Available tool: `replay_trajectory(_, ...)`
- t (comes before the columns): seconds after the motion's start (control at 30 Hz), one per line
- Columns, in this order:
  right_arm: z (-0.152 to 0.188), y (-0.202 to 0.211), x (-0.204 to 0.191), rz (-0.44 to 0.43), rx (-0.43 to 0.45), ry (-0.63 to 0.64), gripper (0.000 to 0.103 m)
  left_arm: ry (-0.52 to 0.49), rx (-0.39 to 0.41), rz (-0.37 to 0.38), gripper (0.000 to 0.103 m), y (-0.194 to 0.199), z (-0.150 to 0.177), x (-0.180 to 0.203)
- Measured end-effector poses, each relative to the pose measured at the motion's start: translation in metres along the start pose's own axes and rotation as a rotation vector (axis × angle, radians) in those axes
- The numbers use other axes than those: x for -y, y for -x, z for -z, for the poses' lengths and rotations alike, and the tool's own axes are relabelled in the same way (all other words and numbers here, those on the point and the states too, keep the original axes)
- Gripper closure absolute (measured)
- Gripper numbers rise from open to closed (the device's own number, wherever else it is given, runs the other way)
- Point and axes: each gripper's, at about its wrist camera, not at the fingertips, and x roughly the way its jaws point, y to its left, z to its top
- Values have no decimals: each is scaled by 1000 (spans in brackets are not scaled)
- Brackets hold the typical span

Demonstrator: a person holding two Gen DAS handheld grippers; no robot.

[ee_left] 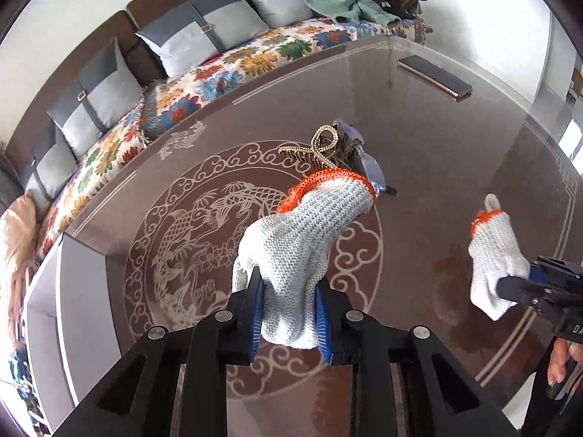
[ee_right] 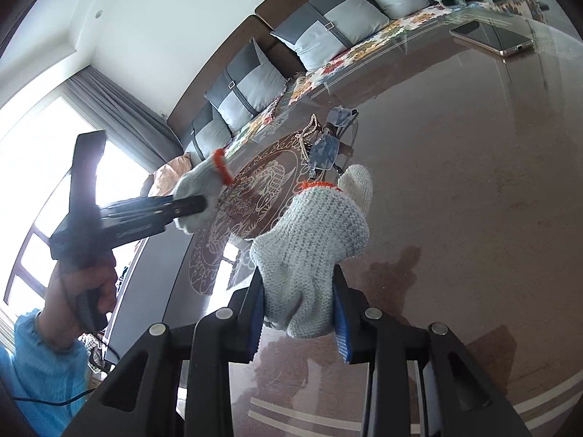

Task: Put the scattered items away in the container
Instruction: 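Carry both white gloves with both grippers over the white box, then open both grippers to drop the gloves into the box and withdraw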

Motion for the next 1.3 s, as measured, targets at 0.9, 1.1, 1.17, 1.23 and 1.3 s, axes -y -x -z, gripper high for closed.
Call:
replay_trajectory(0.9,16,-28,-178,-138,-115,313,69,399,130,-62,78,145,149,-152)
replay_trajectory(1.1,10,-75,-309,-312,-161,498,69,557,95,-144,78,162,217,-245)
replay_trajectory(1.17,11,-95,-353,-363,-180,553,69,606,81,-172,78,165,238,-276)
replay_trajectory(1.23,15,-124,-396,-398,-207,606,69,654,68,-200,78,169,259,-306)
replay_trajectory(1.3,23,-156,-426,-407,-240,643,69,689,20,-200,78,155,275,-330)
